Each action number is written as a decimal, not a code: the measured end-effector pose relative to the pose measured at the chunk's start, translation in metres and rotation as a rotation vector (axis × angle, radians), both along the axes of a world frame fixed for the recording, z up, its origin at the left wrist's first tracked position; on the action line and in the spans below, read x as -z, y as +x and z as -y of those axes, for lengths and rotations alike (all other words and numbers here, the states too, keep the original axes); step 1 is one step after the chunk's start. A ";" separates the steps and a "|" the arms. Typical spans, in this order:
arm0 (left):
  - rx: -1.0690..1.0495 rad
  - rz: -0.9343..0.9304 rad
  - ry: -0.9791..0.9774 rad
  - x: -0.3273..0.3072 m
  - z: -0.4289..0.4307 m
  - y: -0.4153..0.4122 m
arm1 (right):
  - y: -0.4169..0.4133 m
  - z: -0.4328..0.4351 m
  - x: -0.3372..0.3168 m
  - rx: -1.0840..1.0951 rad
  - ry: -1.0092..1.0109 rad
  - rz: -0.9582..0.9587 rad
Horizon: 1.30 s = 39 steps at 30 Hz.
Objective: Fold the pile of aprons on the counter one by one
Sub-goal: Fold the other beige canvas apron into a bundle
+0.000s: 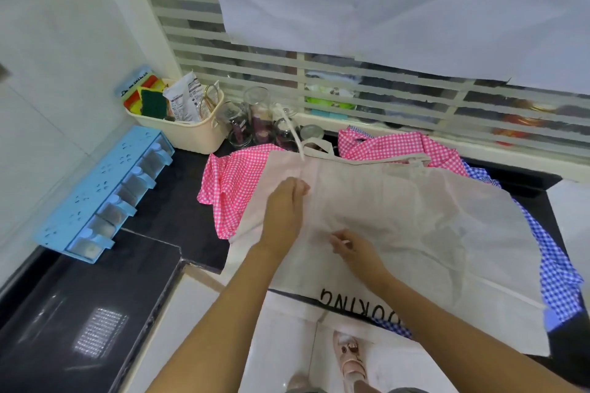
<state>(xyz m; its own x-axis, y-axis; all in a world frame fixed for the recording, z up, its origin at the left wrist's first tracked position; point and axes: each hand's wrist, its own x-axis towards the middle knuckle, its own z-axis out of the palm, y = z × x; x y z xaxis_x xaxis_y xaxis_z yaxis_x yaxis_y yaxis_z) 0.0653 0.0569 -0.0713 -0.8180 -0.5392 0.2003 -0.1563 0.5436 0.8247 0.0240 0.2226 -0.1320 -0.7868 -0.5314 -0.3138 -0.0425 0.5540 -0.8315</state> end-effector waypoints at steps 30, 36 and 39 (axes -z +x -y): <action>0.728 0.508 -0.697 0.125 -0.156 -0.004 | 0.038 -0.265 0.042 1.613 -0.352 0.361; 0.784 0.446 -0.648 0.128 -0.145 -0.001 | 0.032 -0.256 0.033 1.409 -0.633 0.499; 0.857 0.497 -0.549 0.119 -0.144 -0.002 | 0.027 -0.250 0.021 1.422 -0.623 0.377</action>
